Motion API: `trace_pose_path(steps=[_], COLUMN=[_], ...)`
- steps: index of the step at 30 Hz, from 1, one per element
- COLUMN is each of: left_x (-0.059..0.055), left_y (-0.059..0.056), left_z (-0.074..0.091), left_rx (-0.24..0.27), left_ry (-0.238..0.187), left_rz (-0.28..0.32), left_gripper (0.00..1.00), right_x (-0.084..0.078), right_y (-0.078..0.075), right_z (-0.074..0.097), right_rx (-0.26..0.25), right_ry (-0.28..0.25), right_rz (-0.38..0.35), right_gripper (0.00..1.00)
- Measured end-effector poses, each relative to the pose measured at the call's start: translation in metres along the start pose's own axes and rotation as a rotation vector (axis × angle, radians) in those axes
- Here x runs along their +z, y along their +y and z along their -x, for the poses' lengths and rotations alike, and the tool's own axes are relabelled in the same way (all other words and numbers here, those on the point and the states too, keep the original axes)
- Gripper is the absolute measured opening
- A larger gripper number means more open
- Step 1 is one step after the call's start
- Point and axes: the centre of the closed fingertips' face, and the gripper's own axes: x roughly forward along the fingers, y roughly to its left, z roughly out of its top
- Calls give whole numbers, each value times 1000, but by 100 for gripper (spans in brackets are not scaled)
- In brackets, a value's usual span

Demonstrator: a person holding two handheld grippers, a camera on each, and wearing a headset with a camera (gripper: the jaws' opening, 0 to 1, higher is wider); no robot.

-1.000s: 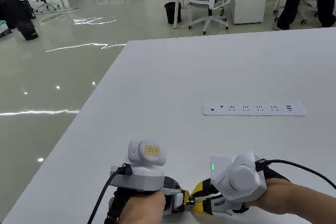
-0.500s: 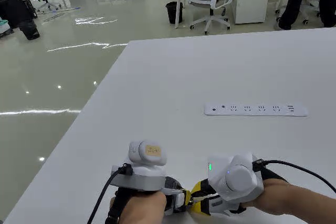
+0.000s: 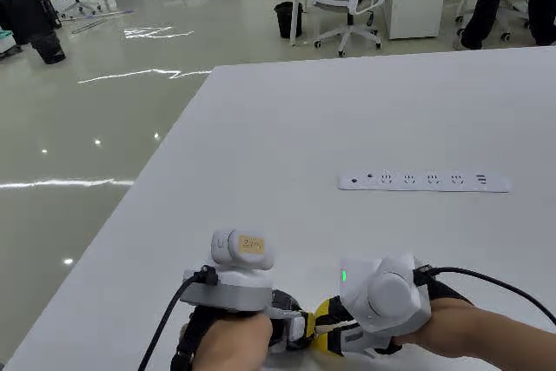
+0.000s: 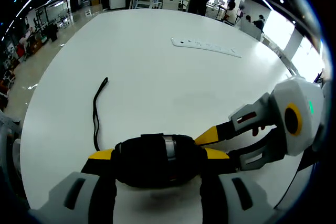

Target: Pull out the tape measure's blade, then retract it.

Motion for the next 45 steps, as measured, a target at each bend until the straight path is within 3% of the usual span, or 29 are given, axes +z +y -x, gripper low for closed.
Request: trace_pose_path(steps=[11, 16, 21, 24, 33, 45], left_x=[0, 0, 3, 5, 1, 0], left_y=[0, -1, -4, -8, -15, -18], left_z=[2, 3, 7, 11, 22, 46], left_rx=[-20, -35, -64, -82, -137, -206], left_ry=[-10, -18, -50, -77, -98, -141], left_rz=[13, 28, 29, -2, -35, -120], left_gripper=[62, 63, 68, 73, 77, 85], right_x=[-2, -4, -6, -3, 0, 9], right_y=[1, 1, 2, 3, 8, 11], right_z=[0, 4, 10, 17, 36, 72], right_rx=[-8, -19, -30, -56, -106, -201], right_ry=[5, 15, 20, 7, -1, -11], right_rz=[-15, -21, -42, -71, -118, -196], right_gripper=[17, 22, 27, 30, 39, 55])
